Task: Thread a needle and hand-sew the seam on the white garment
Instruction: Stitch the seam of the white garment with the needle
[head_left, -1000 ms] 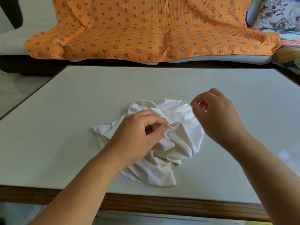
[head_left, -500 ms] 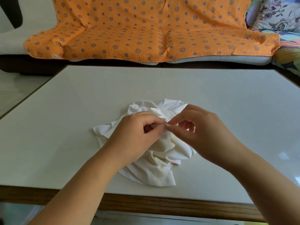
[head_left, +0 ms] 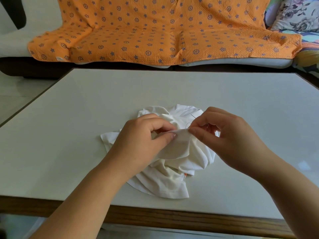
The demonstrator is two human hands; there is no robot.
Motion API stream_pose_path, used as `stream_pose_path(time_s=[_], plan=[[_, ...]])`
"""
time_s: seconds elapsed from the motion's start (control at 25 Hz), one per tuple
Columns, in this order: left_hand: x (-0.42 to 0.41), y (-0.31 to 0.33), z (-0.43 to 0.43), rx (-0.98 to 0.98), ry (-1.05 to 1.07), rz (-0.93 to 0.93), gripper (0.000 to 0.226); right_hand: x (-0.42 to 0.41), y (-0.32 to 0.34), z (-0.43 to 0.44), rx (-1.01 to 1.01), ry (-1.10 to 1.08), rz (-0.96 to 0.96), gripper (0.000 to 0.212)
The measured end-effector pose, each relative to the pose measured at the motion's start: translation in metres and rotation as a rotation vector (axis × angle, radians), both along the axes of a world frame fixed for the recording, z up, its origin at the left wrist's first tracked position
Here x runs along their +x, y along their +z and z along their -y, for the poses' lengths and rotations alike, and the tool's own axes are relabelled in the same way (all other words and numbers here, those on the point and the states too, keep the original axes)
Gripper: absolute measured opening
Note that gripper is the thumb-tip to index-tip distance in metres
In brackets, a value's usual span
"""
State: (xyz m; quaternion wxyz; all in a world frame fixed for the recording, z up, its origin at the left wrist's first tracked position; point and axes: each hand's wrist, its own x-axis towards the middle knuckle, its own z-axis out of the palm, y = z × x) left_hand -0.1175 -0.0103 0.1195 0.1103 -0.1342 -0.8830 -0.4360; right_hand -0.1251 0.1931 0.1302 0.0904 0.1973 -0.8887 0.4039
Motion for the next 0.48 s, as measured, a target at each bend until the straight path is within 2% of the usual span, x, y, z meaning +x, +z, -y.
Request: stream_pose_path(time_s=[0.48], plan=[[0.0036, 0.0025, -0.0008, 0.015, -0.017, 0.053, 0.013, -0.0001, 0.0024, -0.0008, -0.035, 0.008, 0.05, 0.009]])
